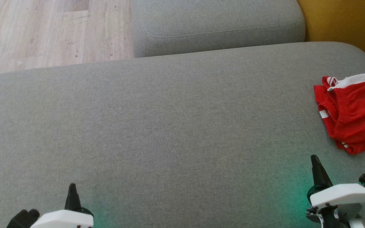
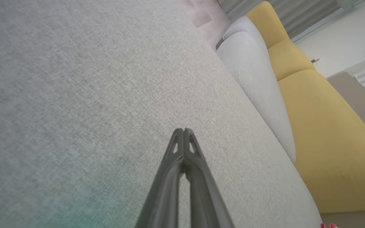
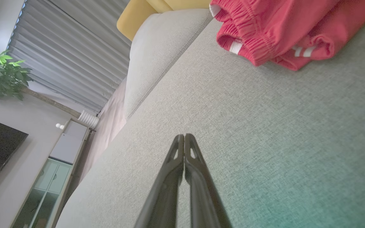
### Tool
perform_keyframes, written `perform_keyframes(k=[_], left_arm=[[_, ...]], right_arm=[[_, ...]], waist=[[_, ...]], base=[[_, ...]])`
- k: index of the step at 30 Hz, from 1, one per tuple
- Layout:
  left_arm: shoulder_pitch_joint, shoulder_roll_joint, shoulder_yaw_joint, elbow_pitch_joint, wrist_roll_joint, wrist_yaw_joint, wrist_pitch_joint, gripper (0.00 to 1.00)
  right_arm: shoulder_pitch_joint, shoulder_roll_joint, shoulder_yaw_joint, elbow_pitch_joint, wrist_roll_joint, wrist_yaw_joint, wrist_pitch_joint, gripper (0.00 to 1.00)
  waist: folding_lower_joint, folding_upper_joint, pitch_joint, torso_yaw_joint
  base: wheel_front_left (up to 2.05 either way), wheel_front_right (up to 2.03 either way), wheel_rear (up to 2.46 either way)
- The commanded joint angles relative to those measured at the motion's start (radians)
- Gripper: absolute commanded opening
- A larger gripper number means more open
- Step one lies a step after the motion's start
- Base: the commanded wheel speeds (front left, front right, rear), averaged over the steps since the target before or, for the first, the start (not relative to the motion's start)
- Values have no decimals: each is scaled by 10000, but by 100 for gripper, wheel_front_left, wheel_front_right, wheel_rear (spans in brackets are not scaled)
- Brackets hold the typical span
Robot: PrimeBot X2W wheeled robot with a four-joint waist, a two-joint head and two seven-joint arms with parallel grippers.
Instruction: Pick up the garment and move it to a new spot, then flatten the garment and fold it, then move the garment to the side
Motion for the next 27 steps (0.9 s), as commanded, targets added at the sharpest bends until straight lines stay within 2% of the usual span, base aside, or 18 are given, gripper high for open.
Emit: perform_keyframes(k=[1,27], left_arm=[[-573,11,397,-364,-215,-90,67,0],[-952,-310,1301,-584,-2195,-737,788,0]], right_arm=[[-516,-12,-9,-395,331,42,28,0],[-781,155,-429,-708,3195,57,321,0]], waist=[[0,0,1,11],[0,0,25,181]], base=[[0,0,0],[0,0,0]])
